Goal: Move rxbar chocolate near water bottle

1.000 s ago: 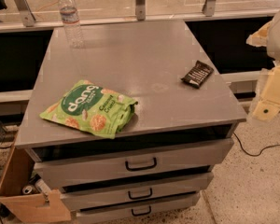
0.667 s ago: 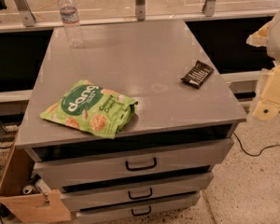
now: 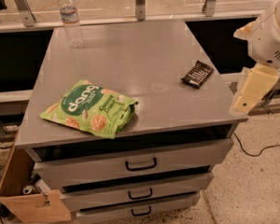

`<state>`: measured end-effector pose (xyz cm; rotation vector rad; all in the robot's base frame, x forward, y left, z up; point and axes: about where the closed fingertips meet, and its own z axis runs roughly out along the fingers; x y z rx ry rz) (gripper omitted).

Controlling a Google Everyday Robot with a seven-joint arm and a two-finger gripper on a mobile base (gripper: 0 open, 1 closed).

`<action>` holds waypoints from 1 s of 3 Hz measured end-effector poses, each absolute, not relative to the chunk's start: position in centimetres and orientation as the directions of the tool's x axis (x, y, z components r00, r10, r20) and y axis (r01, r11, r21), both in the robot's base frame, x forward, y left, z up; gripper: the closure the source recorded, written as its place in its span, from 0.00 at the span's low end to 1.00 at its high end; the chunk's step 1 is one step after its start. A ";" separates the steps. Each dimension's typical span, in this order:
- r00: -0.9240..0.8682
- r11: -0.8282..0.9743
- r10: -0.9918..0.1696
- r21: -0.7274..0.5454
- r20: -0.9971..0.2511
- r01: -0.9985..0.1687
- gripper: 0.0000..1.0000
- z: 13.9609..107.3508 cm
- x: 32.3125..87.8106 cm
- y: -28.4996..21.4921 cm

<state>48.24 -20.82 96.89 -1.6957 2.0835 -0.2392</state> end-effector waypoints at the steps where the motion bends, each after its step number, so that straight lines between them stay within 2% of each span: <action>1: -0.123 0.215 -0.968 -0.472 -0.218 -0.855 0.00 97.8 52.7 -20.6; 2: -0.123 0.215 -0.968 -0.472 -0.218 -0.855 0.00 97.8 52.7 -20.6; 3: -0.129 0.273 -0.943 -0.490 -0.307 -0.828 0.00 98.0 55.0 -20.6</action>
Offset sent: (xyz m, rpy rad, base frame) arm 0.0345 0.0003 0.0046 -0.0145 -0.0575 0.0073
